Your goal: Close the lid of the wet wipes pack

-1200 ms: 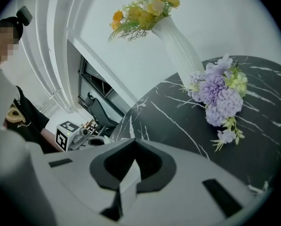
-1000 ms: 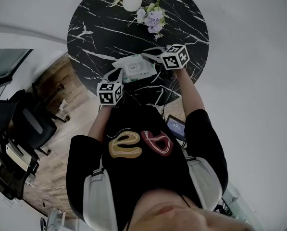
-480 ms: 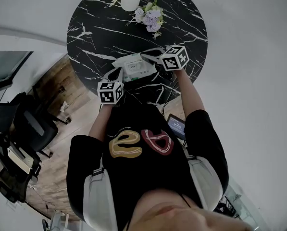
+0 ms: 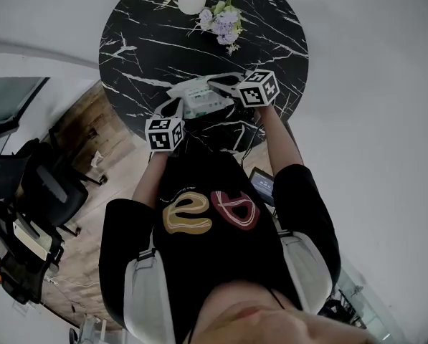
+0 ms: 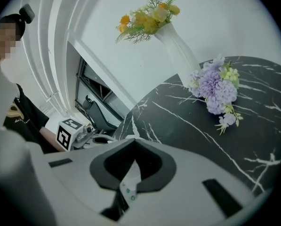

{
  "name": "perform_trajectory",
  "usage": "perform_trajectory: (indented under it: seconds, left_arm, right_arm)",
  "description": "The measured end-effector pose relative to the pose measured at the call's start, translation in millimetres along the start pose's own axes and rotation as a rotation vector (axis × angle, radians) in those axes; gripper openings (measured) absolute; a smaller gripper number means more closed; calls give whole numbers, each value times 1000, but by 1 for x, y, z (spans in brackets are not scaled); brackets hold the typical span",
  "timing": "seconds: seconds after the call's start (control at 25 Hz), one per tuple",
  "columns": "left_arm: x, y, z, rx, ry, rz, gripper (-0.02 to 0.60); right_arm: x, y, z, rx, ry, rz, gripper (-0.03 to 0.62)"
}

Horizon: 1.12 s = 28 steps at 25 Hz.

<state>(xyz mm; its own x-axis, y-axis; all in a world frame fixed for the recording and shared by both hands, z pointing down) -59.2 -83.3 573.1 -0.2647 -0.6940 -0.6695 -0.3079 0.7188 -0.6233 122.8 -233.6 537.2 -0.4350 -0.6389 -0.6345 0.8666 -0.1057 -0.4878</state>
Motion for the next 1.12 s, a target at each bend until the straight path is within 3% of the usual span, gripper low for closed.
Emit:
perform_trajectory:
  seconds: [1.12]
  left_arm:
    - [-2,1,-3,-18,6,9,21]
  right_arm:
    - [-29,0,-20,-92,41,4,11]
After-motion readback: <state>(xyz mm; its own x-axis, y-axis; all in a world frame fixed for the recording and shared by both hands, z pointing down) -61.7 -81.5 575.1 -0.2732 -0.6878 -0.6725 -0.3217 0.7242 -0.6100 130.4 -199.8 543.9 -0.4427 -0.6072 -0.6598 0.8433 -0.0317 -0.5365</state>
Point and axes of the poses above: the fingertips, and each gripper's own axes: y backward along the fingers, z to its right, x out of its top, the point moved 10 cm from there along y, backward along the fingers, and after that the axes turned 2 degrees about z, right-handed, at the moved point
